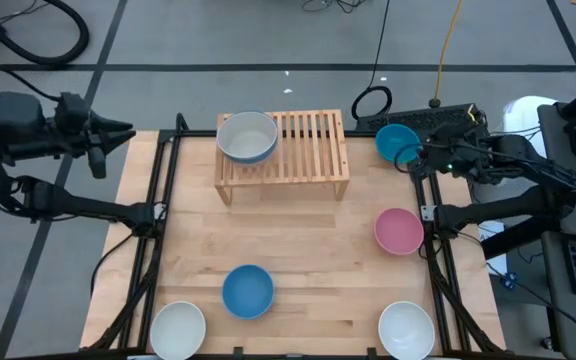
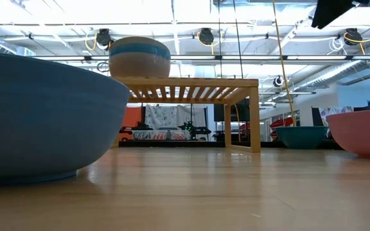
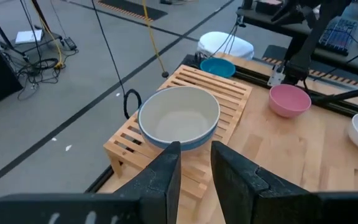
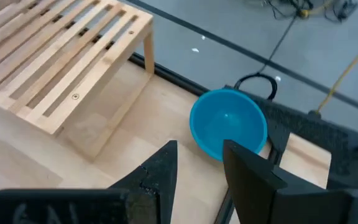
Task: Place and stack bowls onto a shelf
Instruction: Stack the top blue bowl on top of the gray bowl on the shelf
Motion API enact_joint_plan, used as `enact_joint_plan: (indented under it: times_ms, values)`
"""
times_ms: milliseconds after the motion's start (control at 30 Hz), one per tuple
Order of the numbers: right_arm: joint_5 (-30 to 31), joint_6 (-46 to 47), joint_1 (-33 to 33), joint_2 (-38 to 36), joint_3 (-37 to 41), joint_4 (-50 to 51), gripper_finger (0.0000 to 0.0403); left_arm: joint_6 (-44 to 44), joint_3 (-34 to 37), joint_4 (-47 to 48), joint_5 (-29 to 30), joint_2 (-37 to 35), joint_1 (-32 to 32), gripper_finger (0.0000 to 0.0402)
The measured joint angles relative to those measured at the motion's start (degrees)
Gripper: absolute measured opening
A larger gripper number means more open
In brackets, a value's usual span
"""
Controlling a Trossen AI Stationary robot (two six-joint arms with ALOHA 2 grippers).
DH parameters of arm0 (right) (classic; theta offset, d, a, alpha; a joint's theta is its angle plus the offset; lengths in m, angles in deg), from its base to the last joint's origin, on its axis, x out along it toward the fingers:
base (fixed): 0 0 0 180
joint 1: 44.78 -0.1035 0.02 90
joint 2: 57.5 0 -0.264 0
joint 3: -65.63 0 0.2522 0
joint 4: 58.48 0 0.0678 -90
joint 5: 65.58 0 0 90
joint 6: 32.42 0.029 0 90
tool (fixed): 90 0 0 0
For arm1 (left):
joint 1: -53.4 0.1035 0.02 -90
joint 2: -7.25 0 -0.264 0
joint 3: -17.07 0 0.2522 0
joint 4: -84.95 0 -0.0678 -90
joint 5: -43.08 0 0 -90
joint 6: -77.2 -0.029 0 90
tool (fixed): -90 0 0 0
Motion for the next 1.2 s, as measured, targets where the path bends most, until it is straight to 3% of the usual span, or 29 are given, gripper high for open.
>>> enact_joint_plan:
  times_ms: [367,667,767,1033,1200]
  values:
    - [-8.71,4.56,9.68,3.73,0.0,0.21,0.0121,-0.86,0.0,0.0,0.0,-1.19,-0.01,0.0095]
    - [-8.95,4.36,20.11,8.34,0.0,-0.26,0.0121,-0.84,0.0,0.0,0.0,-1.17,-0.01,0.0095]
    - [-10.66,0.29,24.36,9.75,0.02,-2.51,0.0121,-0.84,0.0,0.0,0.0,-1.17,-0.01,0.0095]
    - [-22.05,-15.55,35.36,14.06,0.02,-16.22,0.0121,-0.62,0.0,0.0,0.0,-1.17,-0.01,0.0095]
    - [-28.62,-19.98,42.11,18.36,0.02,-19.48,0.0121,0.02,0.0,0.0,-0.02,-1.17,0.0,0.0095]
